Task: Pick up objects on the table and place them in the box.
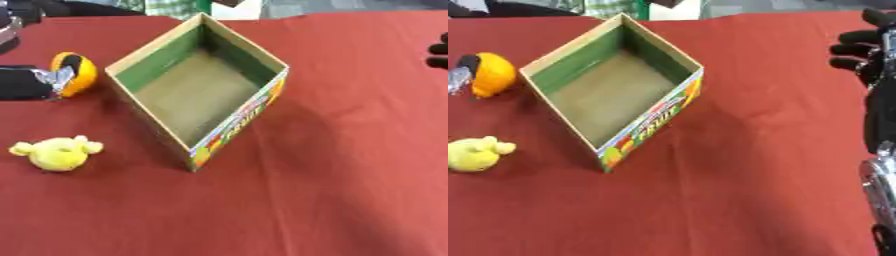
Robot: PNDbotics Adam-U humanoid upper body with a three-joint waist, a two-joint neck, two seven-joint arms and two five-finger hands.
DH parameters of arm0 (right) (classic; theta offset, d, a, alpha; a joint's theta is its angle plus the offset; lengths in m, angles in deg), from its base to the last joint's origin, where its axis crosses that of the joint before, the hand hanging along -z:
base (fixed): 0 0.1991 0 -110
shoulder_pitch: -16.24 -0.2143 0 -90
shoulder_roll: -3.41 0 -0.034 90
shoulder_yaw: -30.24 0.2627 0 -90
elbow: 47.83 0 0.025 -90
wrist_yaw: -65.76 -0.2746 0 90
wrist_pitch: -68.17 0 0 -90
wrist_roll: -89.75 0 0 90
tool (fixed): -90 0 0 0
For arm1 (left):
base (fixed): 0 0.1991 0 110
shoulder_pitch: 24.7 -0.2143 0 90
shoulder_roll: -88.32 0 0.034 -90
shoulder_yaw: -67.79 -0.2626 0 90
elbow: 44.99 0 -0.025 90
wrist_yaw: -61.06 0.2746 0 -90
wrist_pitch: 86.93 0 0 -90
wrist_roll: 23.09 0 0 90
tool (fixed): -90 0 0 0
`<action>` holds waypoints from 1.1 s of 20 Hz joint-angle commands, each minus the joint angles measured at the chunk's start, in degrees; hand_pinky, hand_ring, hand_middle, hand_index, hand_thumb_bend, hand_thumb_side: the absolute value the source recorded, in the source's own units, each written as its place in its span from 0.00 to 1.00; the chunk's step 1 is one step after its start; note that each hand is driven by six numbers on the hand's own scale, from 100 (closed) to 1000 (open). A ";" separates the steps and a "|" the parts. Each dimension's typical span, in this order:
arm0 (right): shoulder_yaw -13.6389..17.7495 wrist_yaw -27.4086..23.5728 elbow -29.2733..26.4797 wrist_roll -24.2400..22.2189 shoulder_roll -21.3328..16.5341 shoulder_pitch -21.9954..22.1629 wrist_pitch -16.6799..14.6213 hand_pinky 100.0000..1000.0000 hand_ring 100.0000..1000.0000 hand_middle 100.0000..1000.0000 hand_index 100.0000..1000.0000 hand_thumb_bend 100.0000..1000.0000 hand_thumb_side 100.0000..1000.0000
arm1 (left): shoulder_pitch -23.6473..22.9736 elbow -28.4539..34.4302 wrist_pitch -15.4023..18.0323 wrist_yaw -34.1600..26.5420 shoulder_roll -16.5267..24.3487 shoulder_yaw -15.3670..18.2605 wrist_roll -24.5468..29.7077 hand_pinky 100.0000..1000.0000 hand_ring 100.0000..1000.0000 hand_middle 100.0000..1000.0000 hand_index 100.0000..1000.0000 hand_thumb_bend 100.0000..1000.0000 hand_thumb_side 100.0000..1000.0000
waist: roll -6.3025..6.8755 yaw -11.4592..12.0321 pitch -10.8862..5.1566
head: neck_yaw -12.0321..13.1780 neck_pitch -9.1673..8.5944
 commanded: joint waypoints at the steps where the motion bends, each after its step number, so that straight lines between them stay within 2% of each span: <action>1: 0.32 0.20 -1.15 -0.23 -1.55 -0.64 -0.11 0.63 0.62 0.56 0.83 0.00 0.85 | -0.71 0.81 0.94 -0.25 3.96 0.76 3.11 0.75 0.83 0.88 0.97 0.30 0.76 | 0.06 -0.01 -0.88 | -0.21 -0.57; 6: 0.39 0.22 -1.15 -0.18 -1.53 -0.71 -0.13 0.63 0.62 0.56 0.83 0.00 0.85 | -3.51 0.81 1.65 -1.98 6.00 1.50 5.22 0.76 0.83 0.89 0.98 0.47 0.82 | -0.05 -0.04 -0.82 | -0.82 -0.61; 11: 0.42 0.24 -1.15 -0.20 -1.45 -0.70 -0.10 0.63 0.62 0.56 0.83 0.00 0.85 | -5.83 0.81 3.01 -4.06 7.91 1.52 7.82 0.77 0.84 0.90 1.00 0.58 0.78 | -0.18 -0.13 -0.87 | -1.12 -0.68; 15: 0.52 0.27 -1.15 -0.15 -1.36 -0.67 -0.10 0.63 0.62 0.56 0.83 0.00 0.85 | -7.29 0.81 4.63 -5.32 8.96 1.52 10.58 0.79 0.85 0.92 1.00 0.62 0.77 | -0.30 -0.21 -0.87 | -1.43 -0.71; 22: 0.54 0.34 -1.15 -0.28 -1.16 -0.58 0.04 0.63 0.62 0.56 0.83 0.00 0.86 | -8.30 0.81 6.06 -6.44 9.02 1.94 13.58 0.80 0.86 0.93 1.00 0.59 0.77 | -0.35 -0.20 -0.84 | -1.19 -0.67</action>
